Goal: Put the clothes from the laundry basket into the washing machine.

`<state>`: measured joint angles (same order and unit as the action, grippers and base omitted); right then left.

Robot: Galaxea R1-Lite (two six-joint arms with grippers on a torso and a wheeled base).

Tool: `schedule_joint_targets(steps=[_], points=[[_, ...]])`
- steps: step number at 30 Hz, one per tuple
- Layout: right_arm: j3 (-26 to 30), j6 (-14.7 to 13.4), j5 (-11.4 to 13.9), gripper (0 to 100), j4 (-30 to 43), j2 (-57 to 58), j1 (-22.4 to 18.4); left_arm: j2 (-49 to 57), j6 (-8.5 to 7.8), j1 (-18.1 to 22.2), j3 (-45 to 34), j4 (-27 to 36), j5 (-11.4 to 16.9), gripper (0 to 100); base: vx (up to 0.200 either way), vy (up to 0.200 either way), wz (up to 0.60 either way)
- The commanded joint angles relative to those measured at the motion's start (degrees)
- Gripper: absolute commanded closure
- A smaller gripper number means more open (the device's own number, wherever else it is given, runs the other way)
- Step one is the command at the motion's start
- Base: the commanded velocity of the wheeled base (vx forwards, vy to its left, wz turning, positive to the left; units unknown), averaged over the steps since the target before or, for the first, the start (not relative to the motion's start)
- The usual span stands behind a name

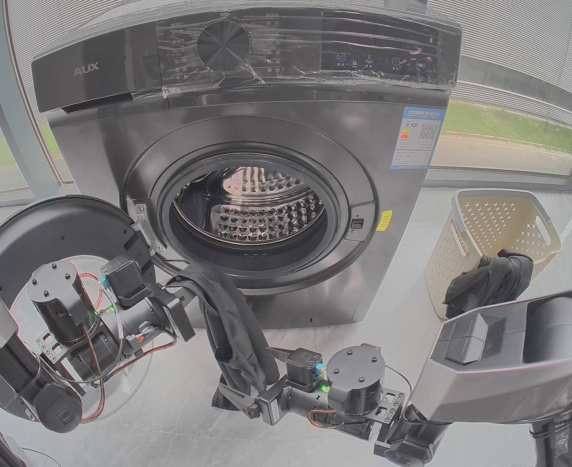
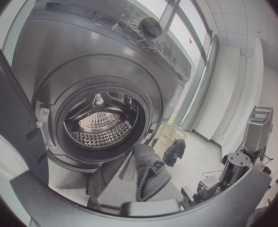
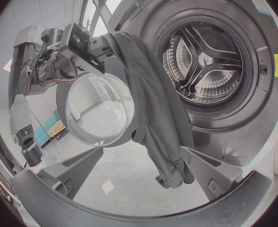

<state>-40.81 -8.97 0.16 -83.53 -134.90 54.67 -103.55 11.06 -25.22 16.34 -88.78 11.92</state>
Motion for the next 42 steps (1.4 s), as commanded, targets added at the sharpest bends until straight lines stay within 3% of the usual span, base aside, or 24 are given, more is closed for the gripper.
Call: schedule_joint_targets(steps=[1, 15, 28, 36, 37, 42], points=[[-1.8, -0.1, -0.1, 0, 0.0, -3.3, -0.4, -0.7, 0.02, -0.2, 0.3, 0.0, -0.1, 100, 0.0, 0.0, 0.0], [-8.4, 0.0, -0.1, 0, 0.9, -8.4, -4.4, -0.6, 0.02, -0.2, 0.4, -0.1, -0.1, 100, 0.0, 0.0, 0.0], [-16.0, -2.3, -0.1, 0, 7.5, -9.0, -4.3, -0.5, 0.11, -0.2, 0.5, -0.1, -0.1, 100, 0.0, 0.0, 0.0], [-17.5, -2.6, -0.2, 0, 7.7, -9.9, -4.7, -0.4, 0.11, -0.3, 0.8, -0.1, -0.1, 100, 0.0, 0.0, 0.0], [-17.5, -2.6, -0.2, 100, 7.7, -9.9, -4.7, -0.4, 0.11, -0.3, 0.8, -0.1, -0.1, 100, 0.0, 0.0, 0.0], [-17.4, -2.7, -0.3, 100, 7.0, -10.0, -4.6, -0.6, 0.11, 0.0, 0.7, -0.1, -0.1, 100, 0.0, 0.0, 0.0]])
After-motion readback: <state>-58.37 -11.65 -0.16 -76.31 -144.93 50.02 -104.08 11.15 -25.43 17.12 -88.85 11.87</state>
